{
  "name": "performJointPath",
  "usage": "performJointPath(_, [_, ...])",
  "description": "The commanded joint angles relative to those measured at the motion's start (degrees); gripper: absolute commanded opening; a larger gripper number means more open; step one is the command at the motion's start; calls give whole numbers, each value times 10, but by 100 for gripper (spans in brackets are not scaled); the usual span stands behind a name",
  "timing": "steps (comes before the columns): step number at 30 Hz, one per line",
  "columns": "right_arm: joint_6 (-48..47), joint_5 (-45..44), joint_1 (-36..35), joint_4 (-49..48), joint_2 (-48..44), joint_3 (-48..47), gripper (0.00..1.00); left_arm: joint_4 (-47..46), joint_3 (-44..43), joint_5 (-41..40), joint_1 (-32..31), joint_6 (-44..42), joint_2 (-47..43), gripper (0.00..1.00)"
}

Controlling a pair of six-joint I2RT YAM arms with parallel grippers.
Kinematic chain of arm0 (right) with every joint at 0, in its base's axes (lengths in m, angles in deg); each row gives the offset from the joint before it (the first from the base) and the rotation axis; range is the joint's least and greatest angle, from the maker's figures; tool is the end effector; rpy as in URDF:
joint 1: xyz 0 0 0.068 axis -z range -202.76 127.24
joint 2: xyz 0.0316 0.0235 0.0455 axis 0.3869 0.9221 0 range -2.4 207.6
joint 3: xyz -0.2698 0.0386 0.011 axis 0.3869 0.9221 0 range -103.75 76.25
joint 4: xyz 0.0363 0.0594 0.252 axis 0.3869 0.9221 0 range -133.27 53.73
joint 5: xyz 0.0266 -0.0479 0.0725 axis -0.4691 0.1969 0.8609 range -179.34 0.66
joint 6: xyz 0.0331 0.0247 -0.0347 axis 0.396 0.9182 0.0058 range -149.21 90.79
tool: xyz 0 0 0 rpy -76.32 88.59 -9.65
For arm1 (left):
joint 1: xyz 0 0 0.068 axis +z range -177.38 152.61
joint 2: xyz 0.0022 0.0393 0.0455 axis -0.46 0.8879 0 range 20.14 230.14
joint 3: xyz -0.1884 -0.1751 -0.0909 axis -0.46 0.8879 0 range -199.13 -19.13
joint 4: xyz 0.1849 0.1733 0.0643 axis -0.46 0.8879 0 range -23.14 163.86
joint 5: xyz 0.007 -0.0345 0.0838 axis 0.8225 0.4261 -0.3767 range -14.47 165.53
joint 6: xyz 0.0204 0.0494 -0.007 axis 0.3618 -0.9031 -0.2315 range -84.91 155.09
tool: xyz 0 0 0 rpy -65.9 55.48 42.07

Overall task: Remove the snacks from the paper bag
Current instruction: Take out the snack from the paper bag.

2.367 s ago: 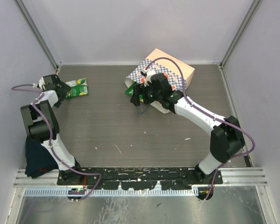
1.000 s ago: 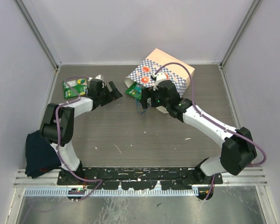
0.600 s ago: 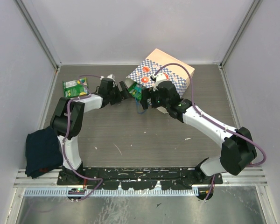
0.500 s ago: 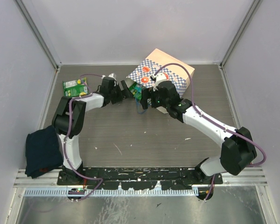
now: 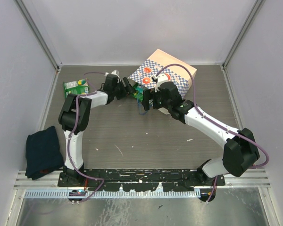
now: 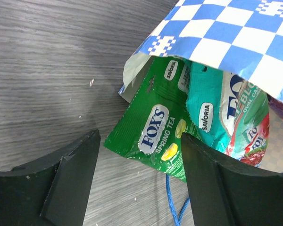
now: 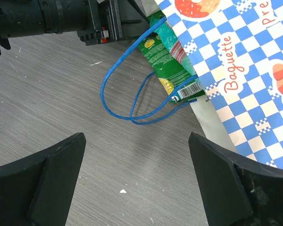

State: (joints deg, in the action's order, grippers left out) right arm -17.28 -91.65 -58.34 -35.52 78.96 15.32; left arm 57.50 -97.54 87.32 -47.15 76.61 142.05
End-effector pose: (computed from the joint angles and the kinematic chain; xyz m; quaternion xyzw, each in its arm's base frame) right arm 0.2671 0.1893 0.2934 -0.1657 0.8417 0.1911 0.4771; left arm 0.4386 -0.1653 0.1514 -0.1186 0.8722 -0.3155 0.3546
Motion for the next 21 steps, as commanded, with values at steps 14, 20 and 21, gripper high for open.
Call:
performJointPath(14, [-7,0,-2,-30,-11,-1,97,-17,-22,-33,0,4,38,38])
performJointPath(20, [-7,-1,-2,-30,-11,0,97,-14,-16,-42,0,-5,31,31])
performJointPath(21, [-7,-2,-2,-30,-11,-1,97,-14,-15,-43,0,-7,29,31])
